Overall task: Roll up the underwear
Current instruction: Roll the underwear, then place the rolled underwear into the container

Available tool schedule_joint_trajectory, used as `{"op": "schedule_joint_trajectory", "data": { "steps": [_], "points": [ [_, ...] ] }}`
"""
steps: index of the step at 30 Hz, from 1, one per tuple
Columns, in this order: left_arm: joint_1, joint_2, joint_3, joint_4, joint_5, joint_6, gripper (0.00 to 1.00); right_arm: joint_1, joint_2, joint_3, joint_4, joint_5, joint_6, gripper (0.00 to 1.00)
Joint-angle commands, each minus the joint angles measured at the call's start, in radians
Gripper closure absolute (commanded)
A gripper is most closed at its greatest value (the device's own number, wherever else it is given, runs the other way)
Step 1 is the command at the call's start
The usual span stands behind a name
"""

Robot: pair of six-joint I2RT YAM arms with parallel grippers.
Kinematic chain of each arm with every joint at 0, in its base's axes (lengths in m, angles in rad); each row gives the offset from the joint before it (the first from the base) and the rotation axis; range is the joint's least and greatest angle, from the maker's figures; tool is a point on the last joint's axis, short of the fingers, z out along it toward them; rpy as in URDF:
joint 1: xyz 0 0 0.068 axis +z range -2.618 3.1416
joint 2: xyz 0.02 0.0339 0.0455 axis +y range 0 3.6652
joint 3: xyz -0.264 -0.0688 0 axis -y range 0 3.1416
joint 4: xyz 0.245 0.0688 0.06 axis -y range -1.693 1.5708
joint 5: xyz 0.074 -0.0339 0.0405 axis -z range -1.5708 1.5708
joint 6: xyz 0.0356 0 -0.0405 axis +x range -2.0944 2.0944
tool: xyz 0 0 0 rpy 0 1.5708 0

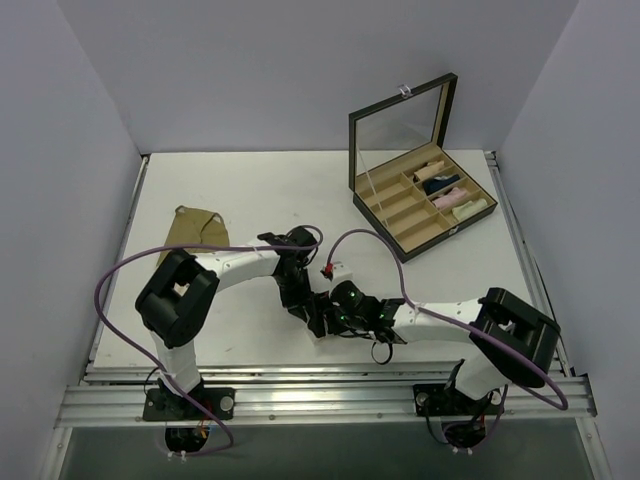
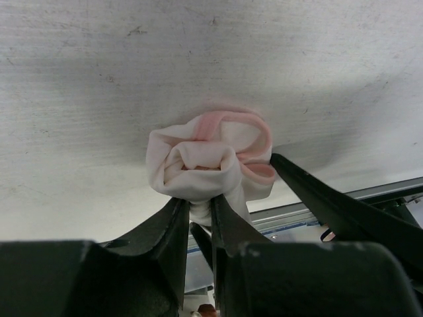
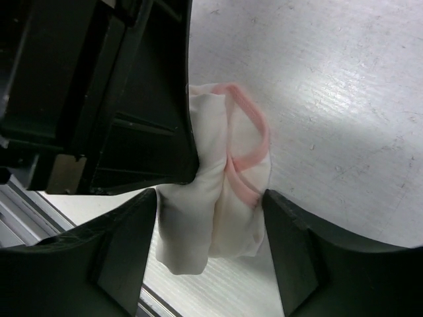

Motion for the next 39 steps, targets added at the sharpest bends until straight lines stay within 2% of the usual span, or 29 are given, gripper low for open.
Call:
{"op": "schedule_joint_trajectory", "data": {
  "steps": [1, 3, 6, 12, 15, 19, 22, 27, 30, 32, 36, 39],
  "points": [
    [-0.033, 0.089, -0.046, -0.021, -0.149, 0.004, 0.76, 0.001, 0.018, -0.005, 0.017, -0.031, 0.017, 0.42],
    [-0.033, 0.084, -0.041, -0.031, -0.152, 0.004, 0.76, 0.002, 0.013, -0.014, 0.018, -0.025, 0.031, 0.46],
    [-0.031, 0.072, -0.024, -0.051, -0.158, -0.001, 0.76, 0.013, 0.020, -0.014, -0.007, -0.009, 0.045, 0.73],
    [-0.013, 0.052, 0.034, -0.091, -0.169, 0.005, 0.75, 0.036, 0.055, 0.005, -0.081, 0.004, 0.036, 0.96],
    [0.028, 0.026, 0.069, -0.131, -0.170, 0.016, 0.72, 0.036, 0.030, 0.005, -0.107, 0.034, 0.051, 1.00],
    [0.157, -0.059, 0.146, -0.183, -0.173, 0.068, 0.68, 0.014, -0.043, 0.022, -0.161, 0.037, 0.035, 1.00],
    [0.214, -0.136, 0.204, -0.232, -0.175, 0.094, 0.64, -0.056, -0.100, 0.094, -0.262, 0.040, -0.021, 1.00],
    [0.274, -0.241, 0.177, -0.206, -0.127, 0.105, 0.60, -0.238, -0.157, 0.281, -0.450, 0.018, -0.220, 1.00],
    [0.271, -0.285, 0.123, -0.153, -0.084, 0.103, 0.59, -0.366, -0.161, 0.372, -0.526, 0.047, -0.345, 1.00],
    [0.271, -0.314, 0.082, -0.114, -0.055, 0.096, 0.59, -0.494, -0.146, 0.450, -0.523, 0.038, -0.413, 1.00],
    [0.269, -0.334, 0.046, -0.102, -0.031, 0.100, 0.59, -0.686, -0.030, 0.590, -0.518, -0.060, -0.533, 1.00],
    [0.268, -0.348, 0.014, -0.102, -0.023, 0.100, 0.59, -0.780, 0.093, 0.699, -0.543, -0.033, -0.546, 1.00]
  ]
}}
